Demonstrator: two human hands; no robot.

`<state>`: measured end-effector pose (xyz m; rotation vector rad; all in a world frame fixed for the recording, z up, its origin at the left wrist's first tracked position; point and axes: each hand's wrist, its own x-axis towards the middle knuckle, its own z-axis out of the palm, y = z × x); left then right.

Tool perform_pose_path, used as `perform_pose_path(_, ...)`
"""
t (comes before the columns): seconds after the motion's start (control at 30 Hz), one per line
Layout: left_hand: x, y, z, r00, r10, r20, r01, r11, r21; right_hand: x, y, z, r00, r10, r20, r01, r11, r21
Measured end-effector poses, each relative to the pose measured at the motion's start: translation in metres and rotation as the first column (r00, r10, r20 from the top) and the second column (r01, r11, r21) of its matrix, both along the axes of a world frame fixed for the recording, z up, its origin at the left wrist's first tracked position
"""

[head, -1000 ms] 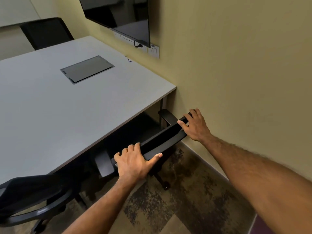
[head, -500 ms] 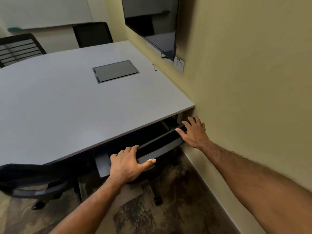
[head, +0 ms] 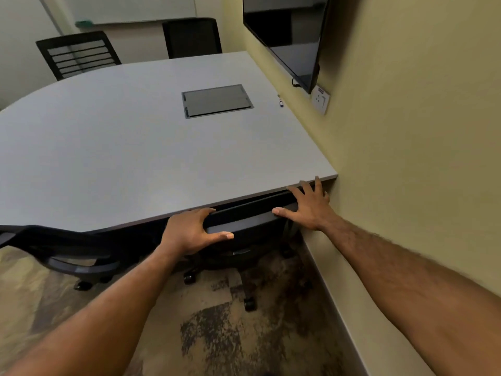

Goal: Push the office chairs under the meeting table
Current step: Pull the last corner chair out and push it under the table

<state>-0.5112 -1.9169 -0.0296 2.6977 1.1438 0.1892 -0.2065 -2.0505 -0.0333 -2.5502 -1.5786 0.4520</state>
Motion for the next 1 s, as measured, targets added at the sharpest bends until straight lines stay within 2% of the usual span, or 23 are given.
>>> perform_pose_path(0.37,0.019,0.035,-0.002,1.0,-0.028,-0.006,0.028,0.999,-0.023,0.025,0.031,-0.001,0.999,0.048,-0.02,-0.049,0.998,-0.043)
perform_pose_path(1.0,0.018,0.098,-0.004,0.995,-0.095,-0.006,0.095,0.995,-0.024,0.015,0.07,-0.002,1.0,-0.022,-0.018,0.021,0.999,-0.05)
